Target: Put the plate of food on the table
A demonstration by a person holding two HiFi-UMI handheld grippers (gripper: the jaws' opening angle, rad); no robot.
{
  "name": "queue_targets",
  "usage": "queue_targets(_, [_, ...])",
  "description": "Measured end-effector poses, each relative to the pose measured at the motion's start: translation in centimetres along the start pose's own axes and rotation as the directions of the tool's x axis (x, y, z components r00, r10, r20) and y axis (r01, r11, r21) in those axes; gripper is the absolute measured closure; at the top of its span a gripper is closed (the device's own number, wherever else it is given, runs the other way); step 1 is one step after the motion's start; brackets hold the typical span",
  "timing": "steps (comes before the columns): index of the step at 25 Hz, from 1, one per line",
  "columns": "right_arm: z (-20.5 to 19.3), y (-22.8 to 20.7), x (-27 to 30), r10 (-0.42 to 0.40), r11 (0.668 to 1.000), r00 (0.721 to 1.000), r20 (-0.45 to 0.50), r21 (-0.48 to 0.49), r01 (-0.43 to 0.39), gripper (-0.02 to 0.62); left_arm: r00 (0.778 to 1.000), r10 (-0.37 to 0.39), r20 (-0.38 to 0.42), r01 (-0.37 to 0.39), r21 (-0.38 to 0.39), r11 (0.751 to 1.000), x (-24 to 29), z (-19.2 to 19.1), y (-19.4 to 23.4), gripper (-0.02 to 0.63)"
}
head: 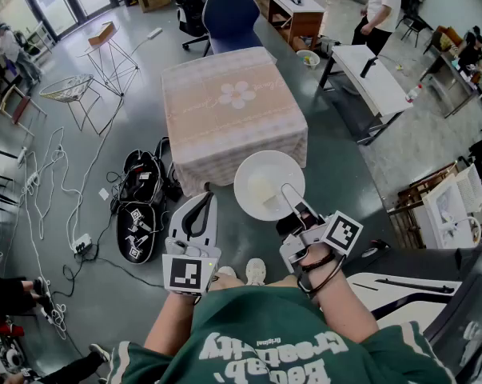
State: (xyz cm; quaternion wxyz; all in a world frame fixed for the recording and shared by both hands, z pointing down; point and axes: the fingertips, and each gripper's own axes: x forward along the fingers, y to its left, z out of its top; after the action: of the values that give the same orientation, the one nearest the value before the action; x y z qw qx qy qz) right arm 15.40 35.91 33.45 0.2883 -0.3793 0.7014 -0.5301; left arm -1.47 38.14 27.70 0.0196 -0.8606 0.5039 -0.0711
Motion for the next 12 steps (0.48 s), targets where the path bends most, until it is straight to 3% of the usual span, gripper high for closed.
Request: queue_targets(12, [0.47, -0.51, -0.6, -0.007, 1.0, 1.0, 0.001, 0.02, 0.007, 0.563, 1.0, 0.017, 0.001, -0.017, 0.003, 1.0, -0.2, 0.32, -0.63, 0.597])
